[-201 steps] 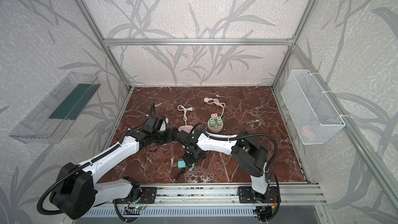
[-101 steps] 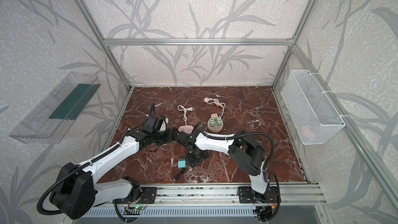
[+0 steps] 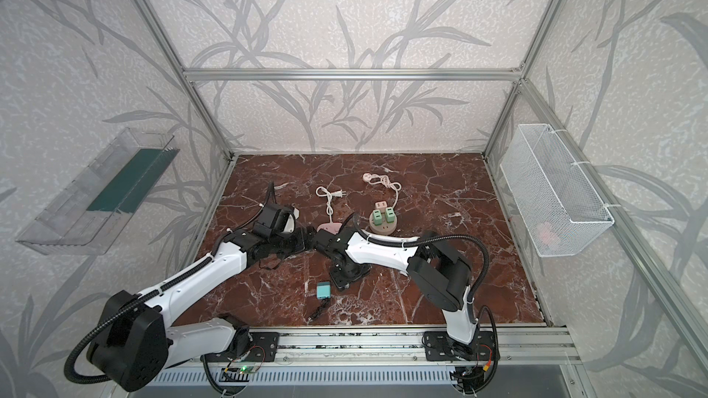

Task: Insert the plug
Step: 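Lower the right gripper around the teal charger farther from the table edge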

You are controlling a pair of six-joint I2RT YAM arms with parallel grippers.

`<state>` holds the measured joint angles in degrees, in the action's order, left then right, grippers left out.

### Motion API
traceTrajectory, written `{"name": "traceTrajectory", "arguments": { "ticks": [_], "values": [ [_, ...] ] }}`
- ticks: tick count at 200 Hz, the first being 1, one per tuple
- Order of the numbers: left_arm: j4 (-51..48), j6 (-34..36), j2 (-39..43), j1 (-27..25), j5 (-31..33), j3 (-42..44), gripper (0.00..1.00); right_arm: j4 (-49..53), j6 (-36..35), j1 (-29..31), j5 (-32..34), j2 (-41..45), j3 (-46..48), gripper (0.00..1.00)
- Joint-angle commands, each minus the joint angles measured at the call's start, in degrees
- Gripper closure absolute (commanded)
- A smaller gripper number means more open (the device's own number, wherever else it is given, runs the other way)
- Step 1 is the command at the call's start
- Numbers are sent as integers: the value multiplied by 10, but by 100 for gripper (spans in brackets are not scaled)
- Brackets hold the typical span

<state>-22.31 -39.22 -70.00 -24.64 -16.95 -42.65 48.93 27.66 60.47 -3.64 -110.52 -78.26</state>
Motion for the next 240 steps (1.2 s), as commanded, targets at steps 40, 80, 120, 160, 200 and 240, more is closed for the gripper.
{"name": "traceTrajectory", "arguments": {
  "ticks": [40, 80, 120, 160, 200, 240],
  "values": [
    [2, -3, 21, 2, 15, 13, 8, -12, 20, -1, -19, -14, -20, 35],
    [2, -2, 18, 3, 15, 9, 8, -13, 25, -7, -13, -36, -29, 35],
    [2, 0, 16, 3, 12, 5, 8, -11, 35, -14, -8, -33, -17, 35],
    [5, -1, 13, 3, 10, 3, 8, 5, 28, -43, 13, -10, 6, 35],
    [8, -3, 12, 3, 8, 5, 8, 12, 23, -50, 25, 10, 21, 35],
    [9, -4, 11, 4, 5, 6, 8, -1, 5, -52, 18, 12, 22, 35]
  ]
}}
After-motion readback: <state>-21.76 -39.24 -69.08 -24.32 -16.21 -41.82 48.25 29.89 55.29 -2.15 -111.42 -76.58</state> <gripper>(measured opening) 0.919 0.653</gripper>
